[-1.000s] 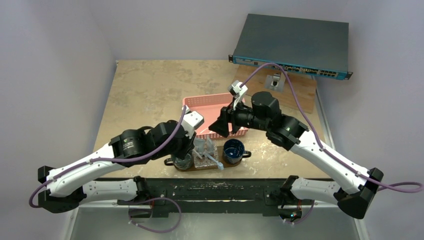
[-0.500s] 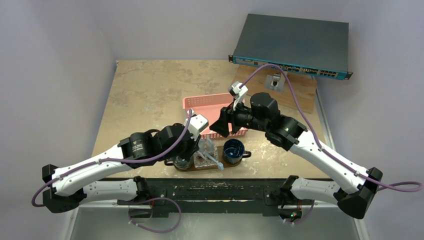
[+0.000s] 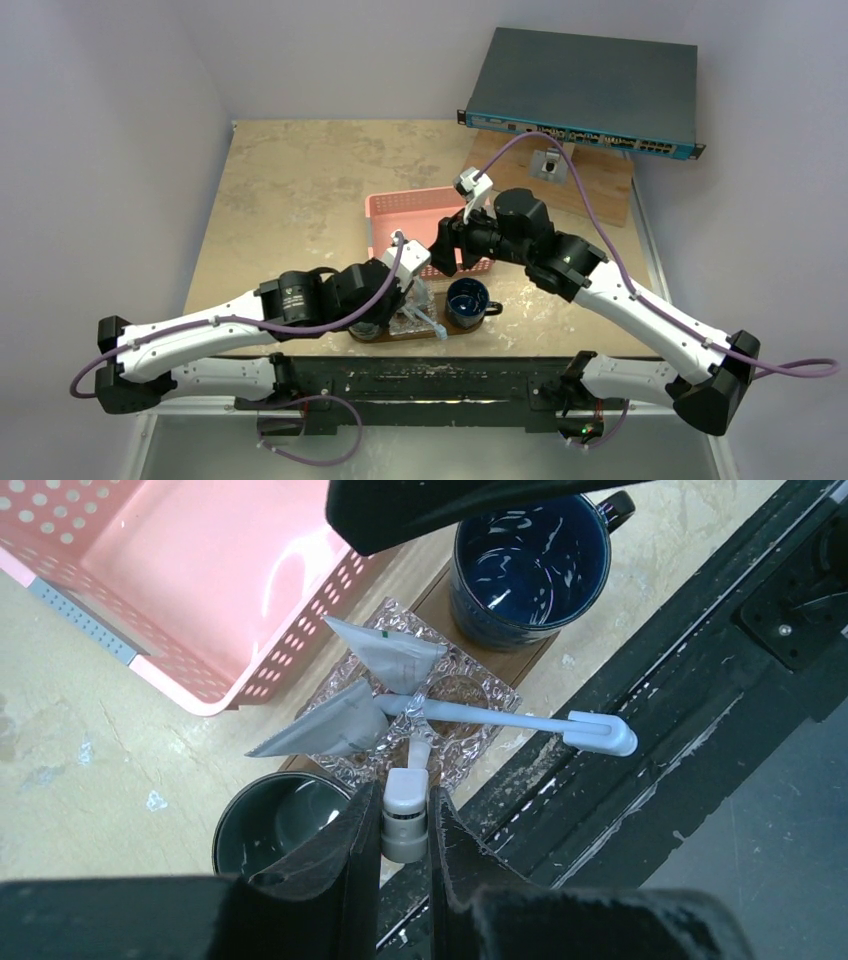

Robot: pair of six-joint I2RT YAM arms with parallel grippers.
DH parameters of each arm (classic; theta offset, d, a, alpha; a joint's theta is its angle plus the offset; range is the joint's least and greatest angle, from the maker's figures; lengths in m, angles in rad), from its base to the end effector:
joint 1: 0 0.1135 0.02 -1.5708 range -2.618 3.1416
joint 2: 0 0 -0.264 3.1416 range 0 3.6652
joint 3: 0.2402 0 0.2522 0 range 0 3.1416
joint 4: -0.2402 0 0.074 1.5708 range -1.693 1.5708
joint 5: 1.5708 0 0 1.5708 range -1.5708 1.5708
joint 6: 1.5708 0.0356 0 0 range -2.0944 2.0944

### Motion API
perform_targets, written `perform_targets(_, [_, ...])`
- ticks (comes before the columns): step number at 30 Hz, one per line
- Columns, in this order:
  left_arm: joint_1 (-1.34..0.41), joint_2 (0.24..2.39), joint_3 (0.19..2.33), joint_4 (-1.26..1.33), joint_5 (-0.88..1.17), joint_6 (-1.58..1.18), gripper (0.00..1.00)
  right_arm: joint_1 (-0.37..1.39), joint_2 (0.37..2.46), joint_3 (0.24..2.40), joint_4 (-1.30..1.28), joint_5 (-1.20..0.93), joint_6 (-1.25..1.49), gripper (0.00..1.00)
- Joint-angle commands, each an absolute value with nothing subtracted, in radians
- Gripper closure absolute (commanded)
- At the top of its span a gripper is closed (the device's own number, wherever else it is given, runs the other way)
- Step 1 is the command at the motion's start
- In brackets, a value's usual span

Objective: Prepare toiletry sets of a toothbrush and toothpaste on the tray

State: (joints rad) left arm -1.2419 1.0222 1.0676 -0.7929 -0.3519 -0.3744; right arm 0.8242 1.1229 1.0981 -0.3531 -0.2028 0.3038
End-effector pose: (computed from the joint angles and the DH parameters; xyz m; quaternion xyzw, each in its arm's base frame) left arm 0.0772 -0.1882 0.3368 0.3157 0.8482 -0.1740 0.3881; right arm 0.1667 0.1907 0.3652 -0.2667 0.7808 0.3695 0.4275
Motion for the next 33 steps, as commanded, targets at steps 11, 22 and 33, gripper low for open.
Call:
perform_targets(11, [-1.335,1.071,1.082,-0.744,-0.528,-0.352,1.0,0.825,1.08,1.063,-0.341,-0.181,0.293,0.36])
perform_targets(22, [-1.348,1.068,1.057,-0.721,-0.512,-0.371,0.85,0.824,1.067,1.041,-0.338,-0.184,0.304,0.35])
perform_targets(33, [-1.364,1.055,1.046,-0.708,-0.5,-0.386,0.78,0.825,1.048,1.025,-0.342,-0.186,0.317,0.34])
